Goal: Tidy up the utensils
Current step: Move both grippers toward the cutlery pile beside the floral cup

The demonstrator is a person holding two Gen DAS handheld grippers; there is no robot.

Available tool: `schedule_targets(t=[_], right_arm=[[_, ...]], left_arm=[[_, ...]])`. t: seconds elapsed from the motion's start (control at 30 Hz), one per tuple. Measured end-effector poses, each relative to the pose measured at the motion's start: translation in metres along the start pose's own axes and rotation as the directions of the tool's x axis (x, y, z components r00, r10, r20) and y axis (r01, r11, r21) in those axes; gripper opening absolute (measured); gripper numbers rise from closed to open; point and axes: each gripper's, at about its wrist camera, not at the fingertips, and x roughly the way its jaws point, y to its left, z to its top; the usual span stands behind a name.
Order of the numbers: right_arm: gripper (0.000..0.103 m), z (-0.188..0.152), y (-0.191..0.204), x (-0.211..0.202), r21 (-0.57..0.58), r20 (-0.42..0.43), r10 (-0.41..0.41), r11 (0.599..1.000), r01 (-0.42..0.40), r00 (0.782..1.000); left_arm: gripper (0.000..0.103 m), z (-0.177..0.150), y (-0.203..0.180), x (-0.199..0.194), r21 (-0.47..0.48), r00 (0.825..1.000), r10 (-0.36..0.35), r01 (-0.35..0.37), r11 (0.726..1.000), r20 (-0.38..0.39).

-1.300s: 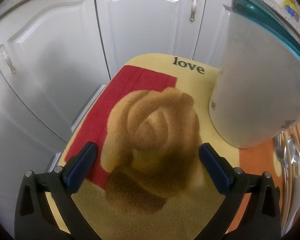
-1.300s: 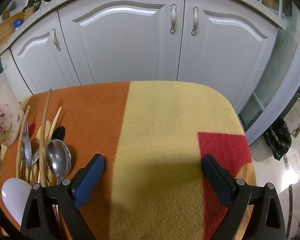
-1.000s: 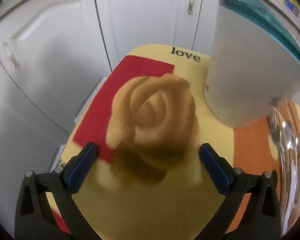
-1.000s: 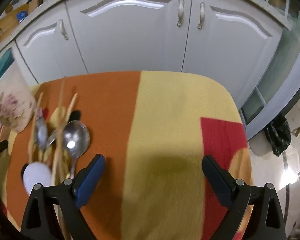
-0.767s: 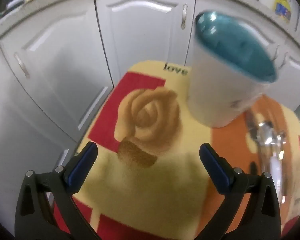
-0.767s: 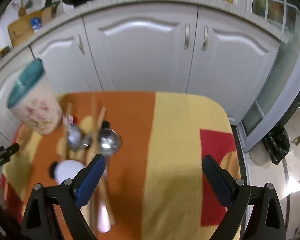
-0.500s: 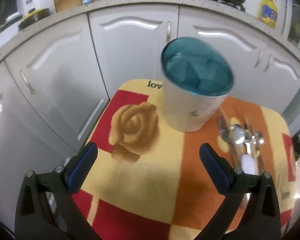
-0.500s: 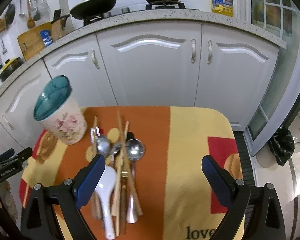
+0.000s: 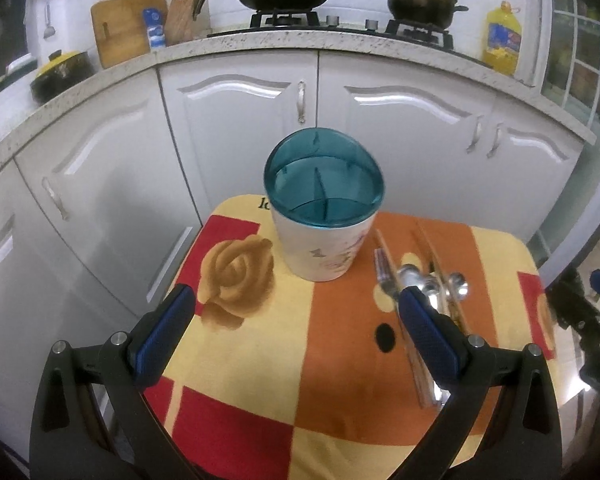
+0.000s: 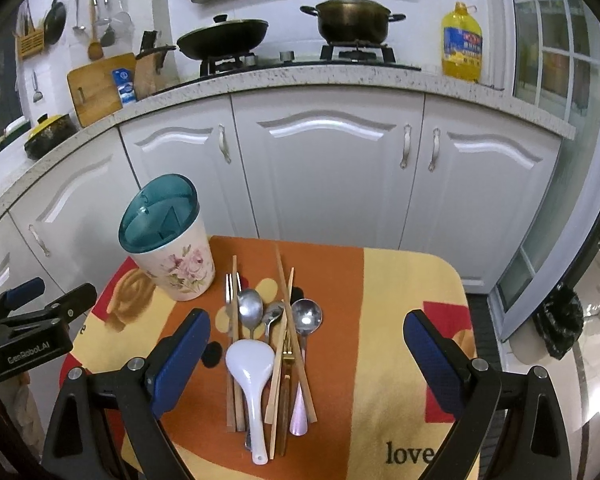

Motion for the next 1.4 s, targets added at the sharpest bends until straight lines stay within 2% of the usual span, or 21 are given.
schedule_targets(t=[0.43, 1.4], right_arm=[[0.097, 0.006, 0.009, -0.028, -0.015, 0.057, -0.029, 0.999, 0.03, 0.998], [0.097, 0.008, 0.021, -0.031, -0.045, 0.055, -0.041, 0.998, 0.044, 0.998]], left_arm=[[0.102, 0.004, -0.016, -0.027, 0.023, 0.999, -0.011, 0.01, 1.0, 0.05], [0.102, 0.005, -0.019, -0.034, 0.024, 0.998, -0.012, 0.01, 1.0, 0.056]])
